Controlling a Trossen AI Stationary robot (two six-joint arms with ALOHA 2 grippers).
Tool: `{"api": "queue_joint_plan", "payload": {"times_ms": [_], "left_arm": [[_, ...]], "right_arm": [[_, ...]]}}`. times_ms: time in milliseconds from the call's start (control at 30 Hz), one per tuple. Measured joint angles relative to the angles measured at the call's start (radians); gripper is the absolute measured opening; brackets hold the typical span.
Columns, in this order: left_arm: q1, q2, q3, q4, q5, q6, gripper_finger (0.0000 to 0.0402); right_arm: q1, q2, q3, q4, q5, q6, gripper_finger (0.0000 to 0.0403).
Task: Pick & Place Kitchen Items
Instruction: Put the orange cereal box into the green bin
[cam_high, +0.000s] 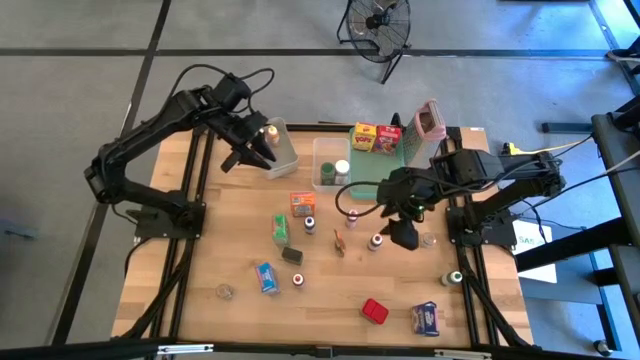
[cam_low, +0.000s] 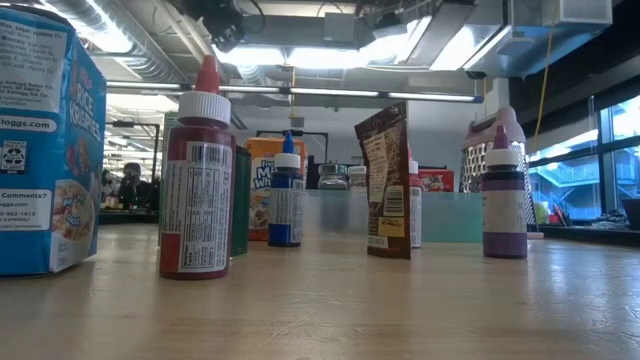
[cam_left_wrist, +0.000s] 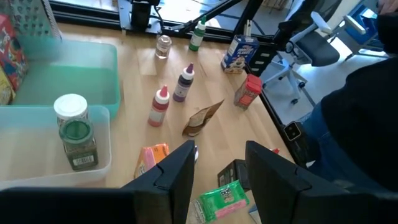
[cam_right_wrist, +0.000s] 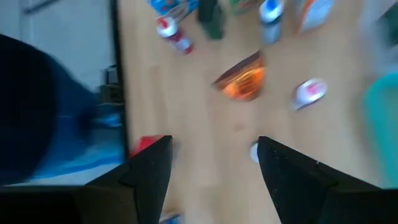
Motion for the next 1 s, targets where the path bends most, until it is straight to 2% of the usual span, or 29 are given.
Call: {"api": "queue_joint_plan", "payload": {"times_ms": [100,267,367,533,667,767,833,867,1000], "left_arm": [[0.0,0.008,0.0,0.0,0.0,0.0,0.0137],[0.0,0.029,0.0,0.0,0.011,-0.032,0.0143],[0.0,0.048,0.0,0.0,0.012,-0.084,0.0163],[-0.004,0.071,0.0,0.0,0.037,-0.081,0.021],[-0.028,0.084,0.0,0.0,-0.015,-0.087,0.0235],[-0.052,0.086,0.0,0.0,-0.033,-0.032,0.0241],[-0.078,0.086,0.0,0.0,-0.093,-0.004,0.0241],[-0.093,0.086,0.0,0.001,-0.155,0.004,0.0241],[-0.168,0.086,0.0,0.001,-0.509,0.029,0.0239]], "right_arm": [[0.014,0.0,0.0,0.0,-0.046,0.074,0.0238],[0.037,0.0,0.0,0.0,-0.008,0.078,0.0238],[0.04,0.0,0.0,0.0,0.018,0.075,0.0238],[0.04,0.0,0.0,0.0,0.018,0.072,0.0238],[0.04,0.0,0.0,0.0,0.025,0.071,0.0238],[0.04,0.0,0.0,0.0,0.027,0.057,0.0238],[0.04,0.0,0.0,0.0,0.027,0.05,0.0238],[0.04,0.0,0.0,0.0,0.03,0.048,0.0238],[0.039,0.0,0.0,0.0,0.053,0.04,0.0238]]}}
